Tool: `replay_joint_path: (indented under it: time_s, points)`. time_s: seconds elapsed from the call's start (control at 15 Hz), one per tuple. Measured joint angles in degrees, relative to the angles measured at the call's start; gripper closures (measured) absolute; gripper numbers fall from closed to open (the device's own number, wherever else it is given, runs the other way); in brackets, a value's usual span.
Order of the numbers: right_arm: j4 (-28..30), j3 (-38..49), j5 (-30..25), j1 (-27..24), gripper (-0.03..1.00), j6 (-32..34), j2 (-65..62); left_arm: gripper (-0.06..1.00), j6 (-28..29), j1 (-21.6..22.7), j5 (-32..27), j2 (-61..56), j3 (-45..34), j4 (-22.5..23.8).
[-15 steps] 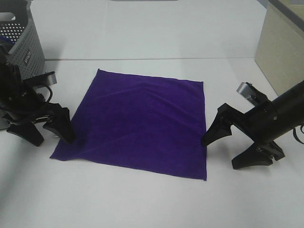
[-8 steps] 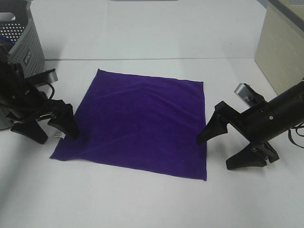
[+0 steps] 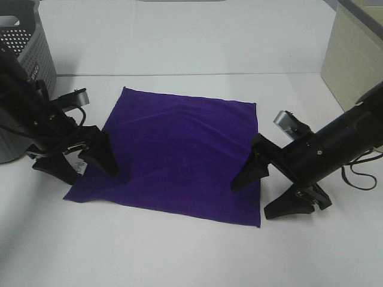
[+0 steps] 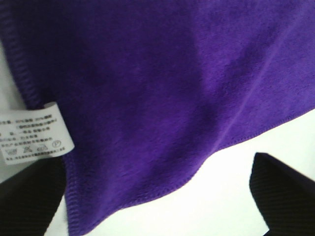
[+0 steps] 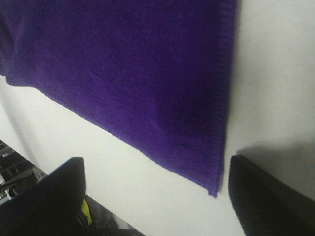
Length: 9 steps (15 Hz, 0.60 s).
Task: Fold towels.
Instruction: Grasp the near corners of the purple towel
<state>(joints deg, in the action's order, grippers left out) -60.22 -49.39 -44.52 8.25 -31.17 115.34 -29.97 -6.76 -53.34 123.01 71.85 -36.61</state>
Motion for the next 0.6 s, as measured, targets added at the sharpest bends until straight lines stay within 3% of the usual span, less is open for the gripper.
replay_joint_path:
  time_s: [0.2, 0.27, 0.33, 0.4, 0.53, 0.6]
  points:
    - [3.78, -4.7, -1.83, 4.58, 0.34, 6.88, 3.38, 0.15, 7.33, -4.93, -0.17, 1.49, 1.49, 0.97]
    - [7.39, -6.93, -2.29, 6.25, 0.48, 10.43, 4.47, 0.3, 10.2, -6.25, -0.11, 1.89, 2.06, 2.58]
    - [9.28, -7.56, -2.29, 6.42, 0.54, 12.09, 4.7, 0.43, 12.09, -7.22, 0.0, 2.18, 2.29, 4.35]
    - [10.03, -7.73, -2.29, 6.42, 0.67, 12.49, 4.76, 0.5, 12.95, -7.68, 0.0, 2.41, 2.35, 5.33]
    - [12.38, -7.96, -1.95, 6.42, 0.94, 12.83, 4.93, 0.9, 13.06, -7.73, -0.17, 2.86, 2.35, 5.61]
    - [12.66, -8.02, -1.95, 6.42, 0.94, 12.78, 4.93, 0.93, 13.06, -7.73, -0.17, 2.92, 2.35, 5.56]
